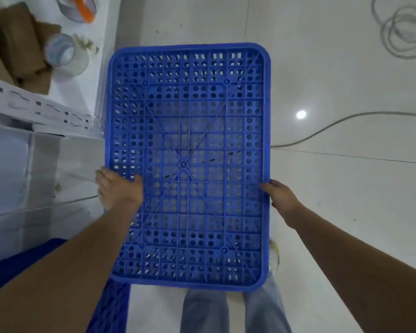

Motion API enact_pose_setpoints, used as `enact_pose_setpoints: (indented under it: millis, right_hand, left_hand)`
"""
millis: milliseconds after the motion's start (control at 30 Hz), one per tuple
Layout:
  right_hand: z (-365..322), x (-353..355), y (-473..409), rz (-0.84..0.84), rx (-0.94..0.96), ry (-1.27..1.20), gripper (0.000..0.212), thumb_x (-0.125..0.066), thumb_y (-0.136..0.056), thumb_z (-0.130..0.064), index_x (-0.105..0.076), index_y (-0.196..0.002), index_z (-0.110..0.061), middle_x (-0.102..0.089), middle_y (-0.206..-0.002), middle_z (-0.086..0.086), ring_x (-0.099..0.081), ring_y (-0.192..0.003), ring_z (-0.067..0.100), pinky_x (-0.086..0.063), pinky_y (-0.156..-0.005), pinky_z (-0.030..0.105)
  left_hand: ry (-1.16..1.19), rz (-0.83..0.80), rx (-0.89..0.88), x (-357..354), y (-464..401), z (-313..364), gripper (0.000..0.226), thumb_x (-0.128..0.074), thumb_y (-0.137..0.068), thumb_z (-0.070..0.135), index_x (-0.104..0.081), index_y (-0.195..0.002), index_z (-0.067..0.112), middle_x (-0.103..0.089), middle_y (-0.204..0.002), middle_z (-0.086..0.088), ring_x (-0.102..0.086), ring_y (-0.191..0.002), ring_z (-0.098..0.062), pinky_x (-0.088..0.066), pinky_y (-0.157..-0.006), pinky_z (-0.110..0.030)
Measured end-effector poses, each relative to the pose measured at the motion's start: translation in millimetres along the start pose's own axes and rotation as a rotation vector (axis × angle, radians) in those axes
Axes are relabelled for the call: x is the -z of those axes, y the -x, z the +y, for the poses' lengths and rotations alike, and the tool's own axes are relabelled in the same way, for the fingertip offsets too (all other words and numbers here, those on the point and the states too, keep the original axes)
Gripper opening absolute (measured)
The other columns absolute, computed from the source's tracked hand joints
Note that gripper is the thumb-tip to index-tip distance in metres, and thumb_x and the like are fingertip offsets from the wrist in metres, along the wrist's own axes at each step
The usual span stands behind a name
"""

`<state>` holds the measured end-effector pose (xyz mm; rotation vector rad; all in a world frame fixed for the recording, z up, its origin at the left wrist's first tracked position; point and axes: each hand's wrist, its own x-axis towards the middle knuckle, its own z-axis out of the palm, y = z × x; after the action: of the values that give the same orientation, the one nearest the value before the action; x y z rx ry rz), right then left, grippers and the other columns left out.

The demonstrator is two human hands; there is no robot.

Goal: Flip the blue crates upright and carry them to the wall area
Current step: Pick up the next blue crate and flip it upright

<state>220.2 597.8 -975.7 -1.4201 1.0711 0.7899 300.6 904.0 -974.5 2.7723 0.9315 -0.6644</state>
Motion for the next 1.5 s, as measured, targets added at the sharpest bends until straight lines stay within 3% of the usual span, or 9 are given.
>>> enact_pose_setpoints:
  millis: [233, 367, 533, 733, 967, 1100, 1233, 1333, 1500]
  right_hand:
    - [1, -10, -24, 0.117, 0.166, -0.189, 0.005, -0.057, -0.092, -0.012, -0.058, -0.097, -0.013, -0.064, -0.088, 0.008, -0.060, -0.075, 0.027, -0.055, -0.078, 0.045]
    - [-3, 2, -20, 0.065, 0.125, -0.240, 0.023, -0.056, -0.088, 0.002, -0.056, -0.085, -0.021, -0.064, -0.088, 0.003, -0.063, -0.078, 0.026, -0.056, -0.075, 0.043]
    - [-15, 40, 12, 0.094, 0.128, -0.212, 0.026, -0.056, -0.085, 0.007, -0.057, -0.083, -0.018, -0.065, -0.086, 0.007, -0.063, -0.074, 0.026, -0.055, -0.067, 0.038]
    - [-48, 101, 68, 0.194, 0.224, -0.123, 0.023, -0.057, -0.087, 0.002, -0.058, -0.088, -0.021, -0.066, -0.086, 0.002, -0.064, -0.072, 0.020, -0.054, -0.062, 0.032]
    - [-66, 163, 117, 0.385, 0.273, -0.005, 0.023, -0.062, -0.085, -0.006, -0.057, -0.107, -0.011, -0.067, -0.084, 0.003, -0.066, -0.072, 0.022, -0.052, -0.062, 0.031]
    - [-69, 179, 137, 0.577, 0.256, 0.159, 0.039, -0.067, -0.073, -0.028, -0.059, -0.110, -0.021, -0.070, -0.100, 0.008, -0.067, -0.086, 0.033, -0.055, -0.085, 0.049]
    - [-73, 172, 147, 0.709, 0.273, 0.332, 0.043, -0.066, -0.083, -0.024, -0.055, -0.122, -0.013, -0.059, -0.101, 0.005, -0.054, -0.082, 0.027, -0.042, -0.075, 0.033]
    - [-74, 157, 146, 0.781, 0.274, 0.395, 0.033, -0.066, -0.084, -0.021, -0.057, -0.109, -0.002, -0.064, -0.093, 0.020, -0.058, -0.078, 0.037, -0.046, -0.068, 0.039]
    - [-68, 137, 117, 0.798, 0.184, 0.385, 0.036, -0.063, -0.085, -0.021, -0.031, -0.069, -0.015, -0.044, -0.069, 0.004, -0.033, -0.052, 0.017, -0.022, -0.048, 0.024]
  left_hand:
    - [0.532, -0.201, 0.271, -3, -80, -19, 0.094, -0.086, -0.052, 0.035, -0.048, -0.133, 0.005, -0.061, -0.123, -0.019, -0.064, -0.099, -0.038, -0.056, -0.081, -0.051]
    - [0.665, -0.291, 0.308, 16, -61, -9, 0.031, -0.073, -0.081, 0.012, -0.062, -0.106, -0.002, -0.066, -0.087, -0.012, -0.066, -0.052, -0.018, -0.055, -0.047, -0.027]
    - [0.732, -0.320, 0.285, 30, -28, 7, 0.048, -0.076, -0.078, 0.012, -0.060, -0.118, -0.009, -0.063, -0.121, -0.019, -0.065, -0.100, -0.037, -0.054, -0.089, -0.048]
    - [0.792, -0.478, 0.237, 41, 14, 50, 0.075, -0.081, -0.073, 0.025, -0.050, -0.133, -0.007, -0.057, -0.132, -0.019, -0.059, -0.112, -0.038, -0.050, -0.095, -0.052]
    - [0.869, -0.714, 0.093, 19, 64, 100, 0.065, -0.071, -0.083, 0.034, -0.050, -0.135, 0.001, -0.052, -0.136, -0.006, -0.048, -0.128, -0.029, -0.040, -0.094, -0.028]
    - [0.952, -0.831, 0.017, -16, 77, 115, 0.128, -0.082, -0.041, 0.068, -0.036, -0.147, 0.012, -0.042, -0.150, -0.008, -0.046, -0.132, -0.028, -0.046, -0.100, -0.039]
    - [1.009, -0.958, -0.098, 0, 143, 157, 0.071, -0.053, -0.095, 0.034, -0.016, -0.153, 0.017, -0.032, -0.147, 0.009, -0.034, -0.131, -0.010, -0.025, -0.093, -0.021]
    - [0.961, -1.079, -0.201, -3, 172, 184, 0.093, -0.062, -0.083, 0.045, -0.009, -0.155, 0.022, -0.020, -0.158, 0.006, -0.024, -0.144, -0.015, -0.019, -0.111, -0.028]
    - [0.891, -1.193, -0.316, -13, 214, 206, 0.081, -0.054, -0.093, 0.039, -0.003, -0.155, 0.026, -0.010, -0.162, 0.004, -0.015, -0.148, -0.016, -0.013, -0.118, -0.037]
